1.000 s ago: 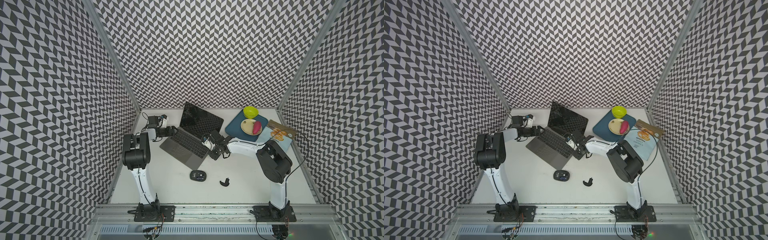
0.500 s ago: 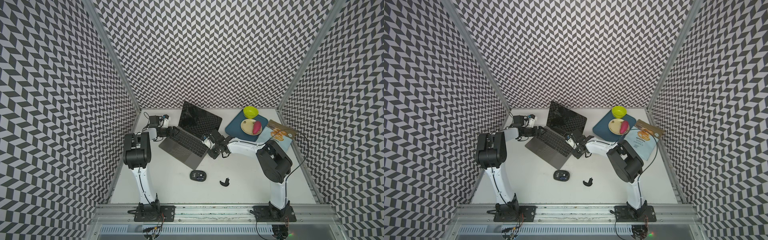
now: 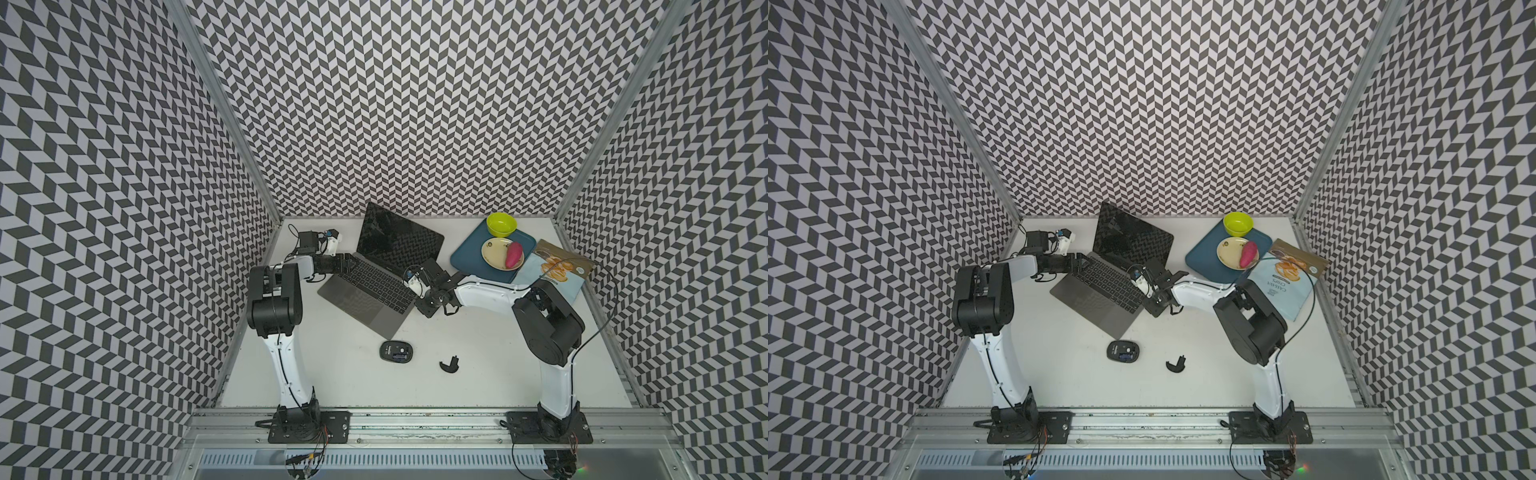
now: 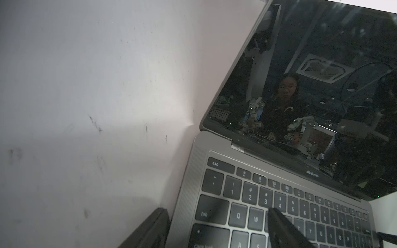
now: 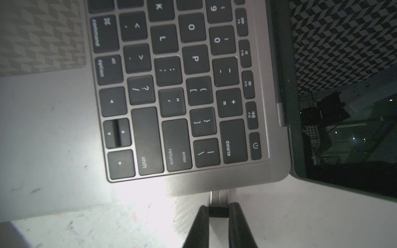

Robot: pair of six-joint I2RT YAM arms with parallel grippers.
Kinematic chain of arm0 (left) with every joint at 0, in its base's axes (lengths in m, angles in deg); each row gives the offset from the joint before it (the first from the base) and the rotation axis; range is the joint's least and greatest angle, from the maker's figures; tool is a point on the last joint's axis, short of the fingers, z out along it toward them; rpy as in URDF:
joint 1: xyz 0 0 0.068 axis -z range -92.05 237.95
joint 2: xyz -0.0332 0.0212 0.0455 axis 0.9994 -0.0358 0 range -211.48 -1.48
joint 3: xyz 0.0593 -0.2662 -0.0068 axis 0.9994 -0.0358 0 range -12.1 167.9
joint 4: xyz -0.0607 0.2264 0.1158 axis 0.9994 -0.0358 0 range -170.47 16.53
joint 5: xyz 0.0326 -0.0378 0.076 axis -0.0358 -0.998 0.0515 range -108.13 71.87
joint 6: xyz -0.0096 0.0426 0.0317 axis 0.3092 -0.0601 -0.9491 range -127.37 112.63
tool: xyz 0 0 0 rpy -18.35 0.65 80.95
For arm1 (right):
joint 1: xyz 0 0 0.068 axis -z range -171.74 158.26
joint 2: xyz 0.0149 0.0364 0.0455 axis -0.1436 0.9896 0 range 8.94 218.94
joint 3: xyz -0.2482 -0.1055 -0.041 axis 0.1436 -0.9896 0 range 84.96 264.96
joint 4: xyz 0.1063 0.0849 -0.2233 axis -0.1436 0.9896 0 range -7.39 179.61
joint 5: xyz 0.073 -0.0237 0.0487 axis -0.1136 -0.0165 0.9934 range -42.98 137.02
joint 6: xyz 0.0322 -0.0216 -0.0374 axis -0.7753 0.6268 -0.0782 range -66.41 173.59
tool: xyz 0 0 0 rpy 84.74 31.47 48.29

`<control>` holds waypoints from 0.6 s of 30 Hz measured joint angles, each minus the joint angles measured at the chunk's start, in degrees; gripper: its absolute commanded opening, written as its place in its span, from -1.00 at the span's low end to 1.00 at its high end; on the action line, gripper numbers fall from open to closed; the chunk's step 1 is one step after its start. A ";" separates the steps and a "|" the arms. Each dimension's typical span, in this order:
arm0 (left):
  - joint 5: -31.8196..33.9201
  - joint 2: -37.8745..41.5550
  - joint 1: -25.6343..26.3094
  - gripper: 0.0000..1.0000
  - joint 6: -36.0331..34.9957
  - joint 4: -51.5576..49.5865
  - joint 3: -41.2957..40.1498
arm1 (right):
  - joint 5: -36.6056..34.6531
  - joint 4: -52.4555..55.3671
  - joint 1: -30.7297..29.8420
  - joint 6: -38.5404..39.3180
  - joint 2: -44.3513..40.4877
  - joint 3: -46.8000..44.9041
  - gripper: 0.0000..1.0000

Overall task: Insert the wireless mouse receiver into the laptop
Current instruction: Insert the USB plug into the USB port.

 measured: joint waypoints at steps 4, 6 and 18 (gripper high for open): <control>0.02 -0.09 -0.02 0.53 -0.37 0.00 0.04 | 0.39 -0.83 0.63 -0.04 0.00 -0.11 -0.64; 0.04 -0.20 -0.02 0.53 -0.44 -0.04 0.22 | 0.68 -1.53 0.96 -0.04 0.00 -0.35 -0.64; 0.44 -0.26 -0.04 0.52 -1.07 -0.02 0.31 | 2.75 -4.59 2.36 1.79 0.68 -1.36 -0.64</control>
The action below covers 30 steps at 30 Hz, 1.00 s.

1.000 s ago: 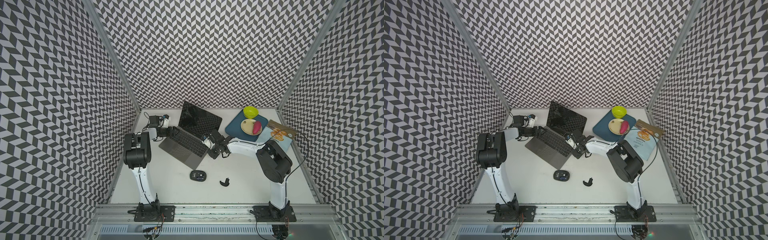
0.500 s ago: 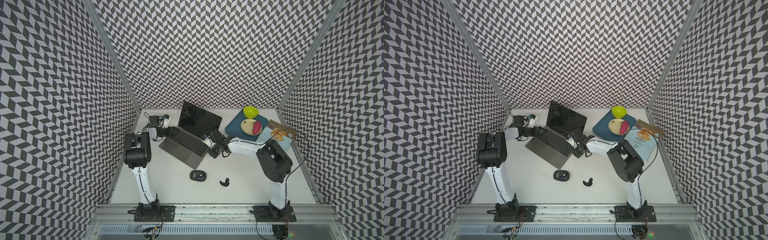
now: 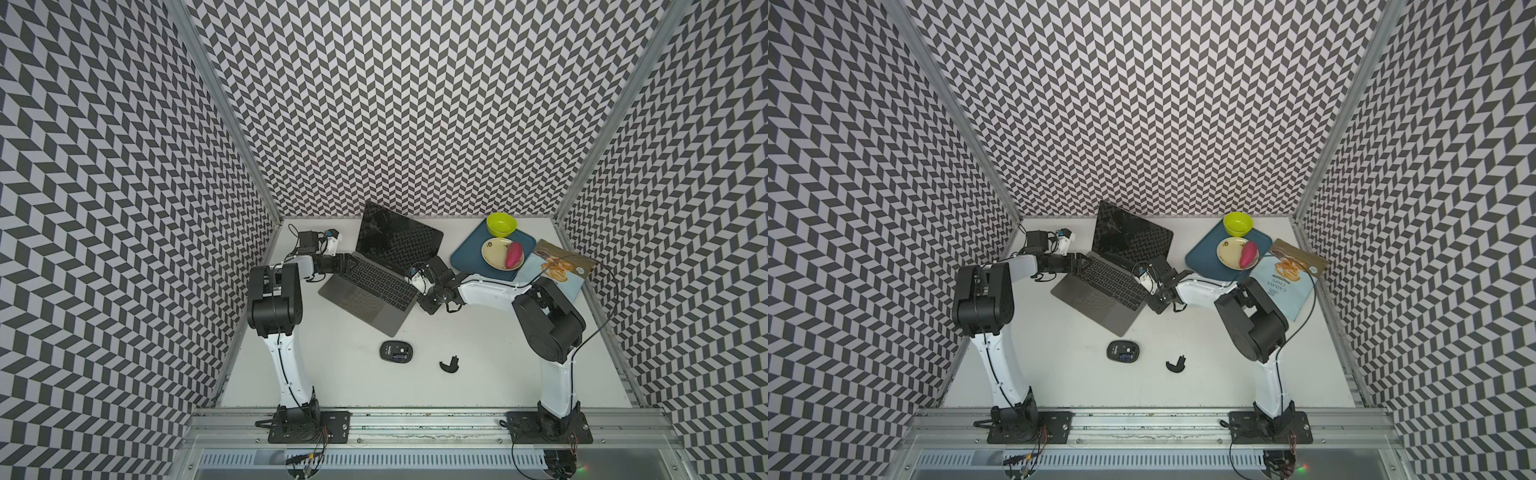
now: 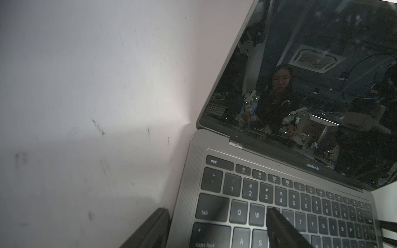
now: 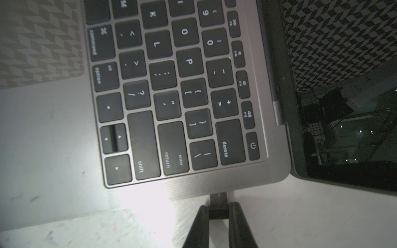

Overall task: Insert the wireless mouse receiver into the laptop
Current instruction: Insert the USB plug into the USB port.

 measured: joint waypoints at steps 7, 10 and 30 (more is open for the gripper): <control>0.33 -0.11 -0.20 0.50 -0.57 0.00 0.13 | 0.90 -3.28 1.07 0.39 0.11 -1.01 -0.65; 0.44 -0.17 -0.22 0.49 -0.94 -0.02 0.24 | 1.51 -4.90 1.46 0.57 0.11 -1.60 -0.65; -2.60 -0.17 2.49 0.46 -7.19 -2.49 0.22 | 2.78 -15.76 1.62 -4.04 -8.96 -17.70 -0.68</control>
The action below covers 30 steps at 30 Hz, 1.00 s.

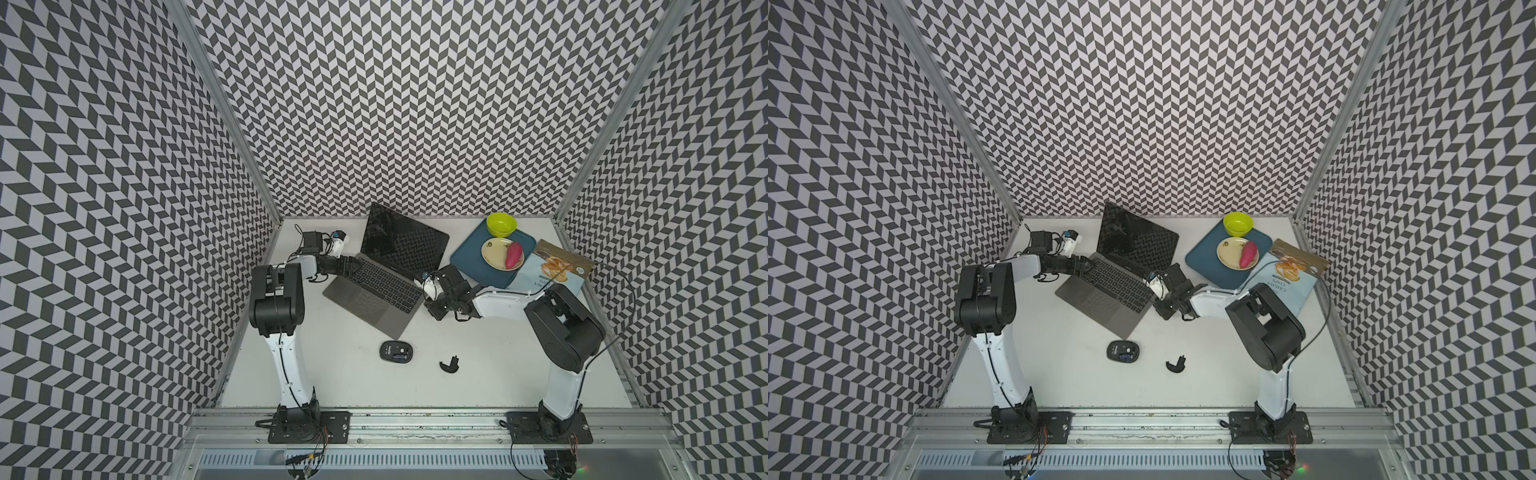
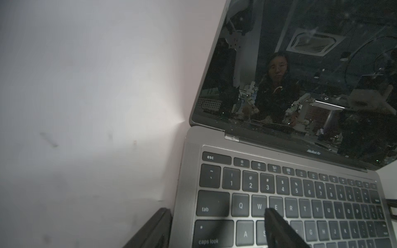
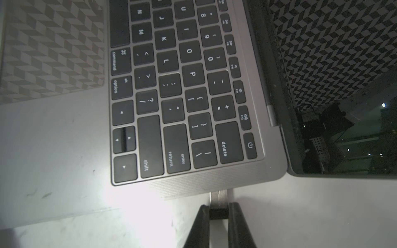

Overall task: Insert the wireless mouse receiver into the laptop
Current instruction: Insert the USB plug into the USB port.

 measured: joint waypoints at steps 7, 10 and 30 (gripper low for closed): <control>-0.28 0.00 3.21 0.45 -3.91 -1.44 0.00 | -2.23 -4.70 -0.59 -7.89 -5.73 -8.81 -0.67; 0.07 0.00 3.61 0.45 -4.61 -1.70 0.00 | -2.95 -7.80 -1.25 -10.16 -6.71 -11.30 -0.67; 1.60 0.02 3.85 0.39 -7.28 -3.02 0.44 | -6.99 -26.95 -3.91 -8.92 -7.06 -21.33 -0.69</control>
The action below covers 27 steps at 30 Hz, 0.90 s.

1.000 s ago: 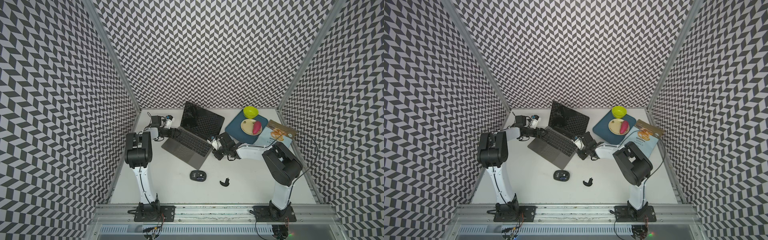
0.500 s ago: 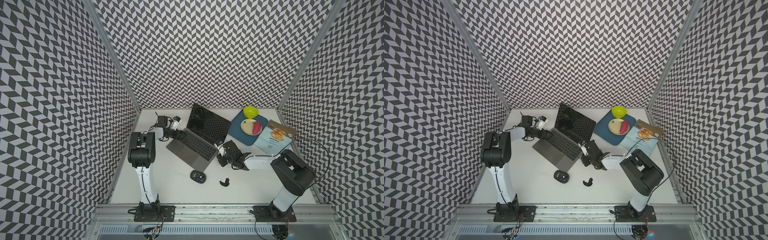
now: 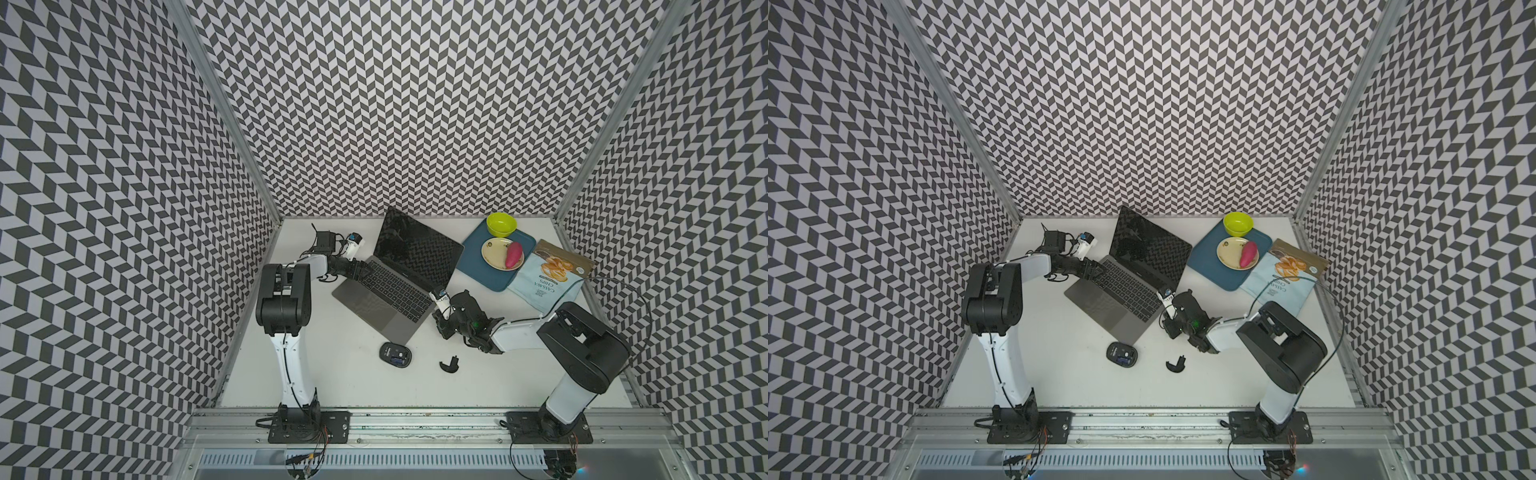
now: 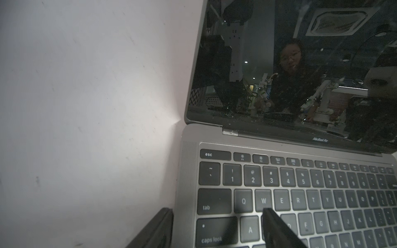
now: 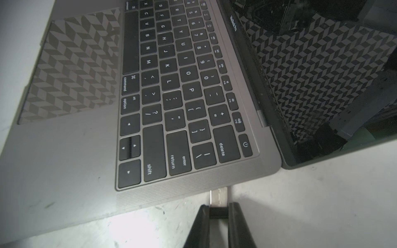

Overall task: Insert the wireless mouse receiver into the laptop
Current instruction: Insert the USB plug into the USB port.

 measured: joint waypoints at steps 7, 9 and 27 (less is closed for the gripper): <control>1.46 0.00 -0.44 0.37 -2.86 -0.15 0.11 | -0.68 0.31 -0.13 2.27 2.05 2.49 -0.70; 1.81 0.00 -0.72 0.34 -3.72 -0.11 0.11 | -0.81 0.79 -0.13 2.99 2.69 3.50 -0.70; 3.76 0.66 -1.18 0.24 -8.11 2.19 -1.66 | 3.06 5.01 1.62 8.17 3.78 7.08 -0.71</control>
